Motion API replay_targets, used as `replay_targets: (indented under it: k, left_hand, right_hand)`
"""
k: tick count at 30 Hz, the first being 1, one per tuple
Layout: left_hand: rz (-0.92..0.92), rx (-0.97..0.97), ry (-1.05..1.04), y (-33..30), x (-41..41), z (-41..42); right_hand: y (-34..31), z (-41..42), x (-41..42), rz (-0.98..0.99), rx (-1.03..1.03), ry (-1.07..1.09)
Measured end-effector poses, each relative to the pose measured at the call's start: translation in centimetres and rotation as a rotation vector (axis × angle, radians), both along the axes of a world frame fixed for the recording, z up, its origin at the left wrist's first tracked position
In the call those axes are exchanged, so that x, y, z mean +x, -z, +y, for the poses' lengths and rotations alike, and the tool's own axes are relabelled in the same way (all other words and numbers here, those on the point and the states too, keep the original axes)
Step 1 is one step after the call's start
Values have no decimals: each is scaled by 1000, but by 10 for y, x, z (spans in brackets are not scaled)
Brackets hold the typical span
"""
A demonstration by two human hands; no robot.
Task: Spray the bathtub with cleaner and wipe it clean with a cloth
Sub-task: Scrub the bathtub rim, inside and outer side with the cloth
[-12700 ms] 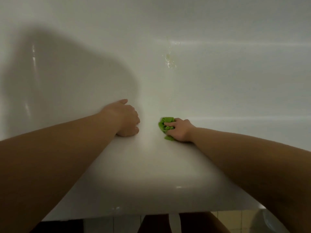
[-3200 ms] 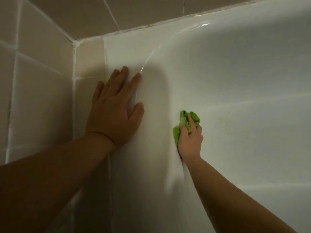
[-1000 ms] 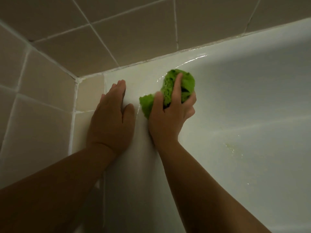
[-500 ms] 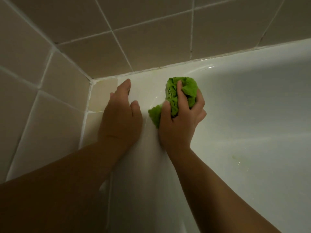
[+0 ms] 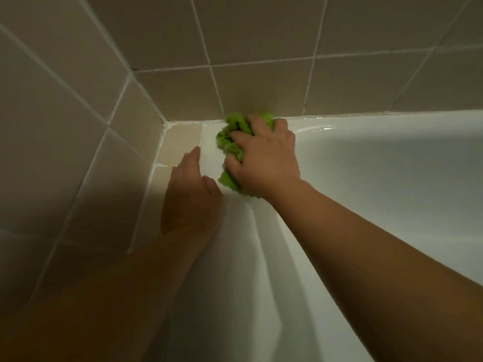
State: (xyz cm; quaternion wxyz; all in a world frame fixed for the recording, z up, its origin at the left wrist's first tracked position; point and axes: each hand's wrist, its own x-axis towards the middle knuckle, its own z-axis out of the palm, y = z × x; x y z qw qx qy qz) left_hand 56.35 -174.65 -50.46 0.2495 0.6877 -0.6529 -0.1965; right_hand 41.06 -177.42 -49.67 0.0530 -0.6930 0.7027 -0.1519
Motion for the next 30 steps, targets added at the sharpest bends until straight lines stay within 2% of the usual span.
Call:
replay_targets:
  k: [2,4,7,9,12,15,17,18,21,23,28,30]
  left_hand:
    - [-9,-9,6,1,-1,1]
    - [-6,-11,1,0,-1,0]
    - [54,15,-26,-3,-3,0]
    - [80,17,-34,-5,-3,0]
    - [27,24,-46,-6,-2,1]
    - [-23,-17,5,-4,-2,0]
    - [-68,-50,63,-2,-1,-2]
    - [-96,-69,92,0,0,-3]
    - [-161,-94,157,4,1,-6]
    - [-207,-94,190,3,2,-7]
    - [-267,-99,221,-1,-3,-9]
    - [-274,-100,234,0,-5,-12]
  right_hand:
    - [7,12,-4,-46,-34,229]
    - [7,24,4,-86,-40,241]
    - [-8,9,21,-27,-3,-167]
    - [-18,-13,23,49,32,-281]
    - [-10,-20,9,74,14,-68]
    - [14,9,-11,-44,-66,252]
    - [23,22,-18,-110,-91,334]
    - [22,22,-18,-111,-106,278]
    - [6,3,-11,-11,-88,-70]
    - [0,-8,-19,68,-66,-142]
    - [30,17,-52,-15,-147,275]
    - [34,18,-43,-56,-140,306]
